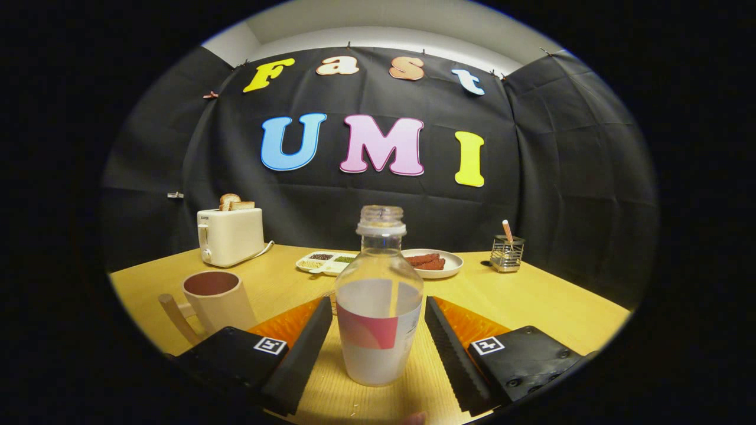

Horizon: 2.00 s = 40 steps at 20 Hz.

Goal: Take the bottle from table, then pour the juice into the cup, finally place the bottle on the coaster

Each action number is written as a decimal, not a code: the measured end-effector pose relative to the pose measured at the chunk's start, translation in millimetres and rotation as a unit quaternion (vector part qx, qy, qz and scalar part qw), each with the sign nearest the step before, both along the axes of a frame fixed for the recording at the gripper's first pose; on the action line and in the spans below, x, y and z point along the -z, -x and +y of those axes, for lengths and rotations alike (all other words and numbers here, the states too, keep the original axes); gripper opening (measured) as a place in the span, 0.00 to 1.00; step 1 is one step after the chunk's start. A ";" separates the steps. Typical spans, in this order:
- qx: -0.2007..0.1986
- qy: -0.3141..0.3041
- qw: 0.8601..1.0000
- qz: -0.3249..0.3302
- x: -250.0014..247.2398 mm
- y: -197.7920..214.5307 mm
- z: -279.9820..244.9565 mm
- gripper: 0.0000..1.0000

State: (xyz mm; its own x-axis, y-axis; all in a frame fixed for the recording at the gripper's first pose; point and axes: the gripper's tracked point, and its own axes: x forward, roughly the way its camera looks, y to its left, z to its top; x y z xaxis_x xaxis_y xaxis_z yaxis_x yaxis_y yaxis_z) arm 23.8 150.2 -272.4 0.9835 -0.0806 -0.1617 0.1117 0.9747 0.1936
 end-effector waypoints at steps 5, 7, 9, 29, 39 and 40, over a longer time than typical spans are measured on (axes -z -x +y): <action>0.034 -0.004 0.999 0.026 4.4 -7.7 -8.6 0.77; 0.038 0.012 0.999 0.030 -11.6 -10.5 -11.5 0.74; 0.023 0.044 0.998 0.025 -35.9 -14.8 -8.5 0.73; -0.064 0.430 0.898 0.069 -111.4 -9.8 14.2 0.70; -0.138 0.559 0.816 0.053 -89.6 -9.7 52.9 0.70; -0.142 0.569 0.808 0.055 -86.2 -9.6 53.6 0.70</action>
